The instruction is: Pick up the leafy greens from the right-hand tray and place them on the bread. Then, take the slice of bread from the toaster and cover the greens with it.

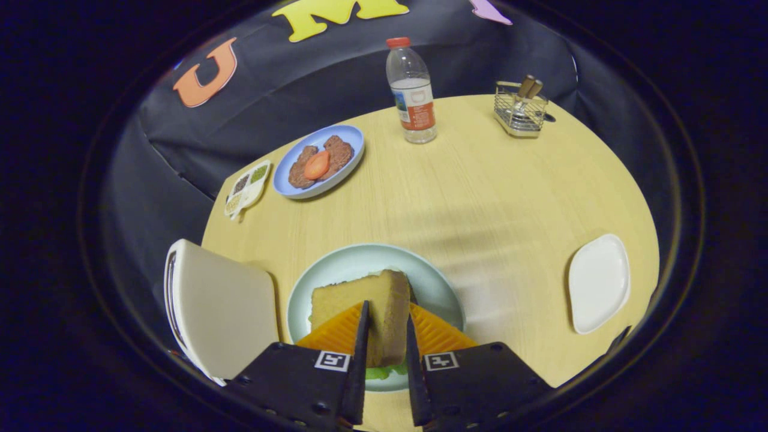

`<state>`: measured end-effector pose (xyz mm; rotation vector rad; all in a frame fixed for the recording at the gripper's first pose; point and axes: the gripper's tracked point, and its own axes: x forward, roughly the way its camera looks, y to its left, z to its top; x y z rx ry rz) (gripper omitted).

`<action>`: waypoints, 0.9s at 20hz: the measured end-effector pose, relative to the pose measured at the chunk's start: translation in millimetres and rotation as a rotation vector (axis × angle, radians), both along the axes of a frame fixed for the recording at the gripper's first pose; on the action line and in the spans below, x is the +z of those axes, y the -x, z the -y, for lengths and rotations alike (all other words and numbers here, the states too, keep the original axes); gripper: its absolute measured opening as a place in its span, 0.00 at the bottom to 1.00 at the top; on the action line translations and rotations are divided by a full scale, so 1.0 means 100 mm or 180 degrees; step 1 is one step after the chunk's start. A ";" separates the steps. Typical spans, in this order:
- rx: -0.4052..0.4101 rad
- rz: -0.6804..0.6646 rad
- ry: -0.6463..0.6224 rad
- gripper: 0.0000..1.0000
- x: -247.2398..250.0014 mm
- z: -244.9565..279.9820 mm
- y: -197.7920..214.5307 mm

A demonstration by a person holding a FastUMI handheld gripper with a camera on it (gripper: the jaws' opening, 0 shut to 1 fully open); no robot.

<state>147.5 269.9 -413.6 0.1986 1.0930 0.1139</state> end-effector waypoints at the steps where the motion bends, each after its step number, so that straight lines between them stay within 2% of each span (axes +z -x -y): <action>1: -0.0012 -0.0030 -0.0038 0.41 0.00 0.02 -0.01; 2: -0.0032 -0.0046 -0.0053 0.41 -0.01 0.03 -0.02; 4: -0.0039 -0.0018 -0.0047 0.48 -0.03 0.08 -0.04; 8: 0.0028 0.0007 0.0025 0.56 0.03 0.16 0.04; 11: 0.0156 0.0055 0.0054 0.54 0.08 0.16 0.09; 15: 0.0252 0.0042 0.0019 0.57 0.13 0.10 0.15; 18: 0.0208 0.0108 0.0069 0.59 0.24 0.18 0.22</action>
